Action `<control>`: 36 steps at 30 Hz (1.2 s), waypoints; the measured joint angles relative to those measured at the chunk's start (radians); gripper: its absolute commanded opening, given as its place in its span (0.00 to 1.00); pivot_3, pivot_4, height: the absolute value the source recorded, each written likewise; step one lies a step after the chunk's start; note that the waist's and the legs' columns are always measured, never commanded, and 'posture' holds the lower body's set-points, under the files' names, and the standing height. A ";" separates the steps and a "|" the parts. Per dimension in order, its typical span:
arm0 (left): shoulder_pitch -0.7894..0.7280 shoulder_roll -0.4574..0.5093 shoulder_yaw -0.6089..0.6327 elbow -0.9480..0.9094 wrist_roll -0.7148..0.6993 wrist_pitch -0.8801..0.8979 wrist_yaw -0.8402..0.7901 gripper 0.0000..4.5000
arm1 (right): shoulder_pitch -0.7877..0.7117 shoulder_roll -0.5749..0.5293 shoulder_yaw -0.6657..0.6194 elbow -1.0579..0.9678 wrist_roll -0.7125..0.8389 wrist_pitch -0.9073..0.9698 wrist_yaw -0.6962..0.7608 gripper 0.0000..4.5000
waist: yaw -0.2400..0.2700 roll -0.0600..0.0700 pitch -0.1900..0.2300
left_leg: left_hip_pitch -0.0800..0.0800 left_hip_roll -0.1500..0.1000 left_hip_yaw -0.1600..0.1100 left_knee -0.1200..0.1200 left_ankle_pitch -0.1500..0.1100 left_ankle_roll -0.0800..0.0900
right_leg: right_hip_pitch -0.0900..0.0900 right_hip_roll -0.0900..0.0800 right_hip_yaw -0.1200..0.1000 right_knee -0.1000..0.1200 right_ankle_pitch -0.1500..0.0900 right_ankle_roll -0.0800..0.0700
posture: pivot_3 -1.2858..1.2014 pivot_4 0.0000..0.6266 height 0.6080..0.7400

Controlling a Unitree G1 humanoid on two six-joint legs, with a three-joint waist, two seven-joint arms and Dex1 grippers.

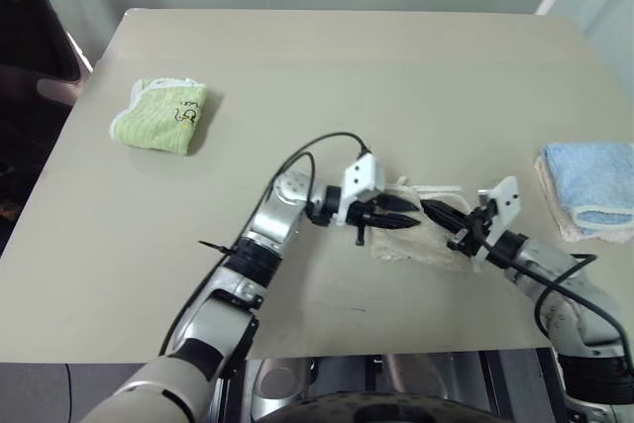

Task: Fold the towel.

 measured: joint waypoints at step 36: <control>-0.058 -0.023 0.283 -0.050 -0.386 1.395 0.492 1.00 | 0.152 -0.250 -0.205 -0.214 0.090 0.109 0.060 1.00 | 0.015 -0.001 0.001 | 0.016 -0.001 0.001 0.000 -0.001 -0.001 | 0.018 -0.001 0.001 -0.001 -0.011 0.011 | 0.52 0.24 0.95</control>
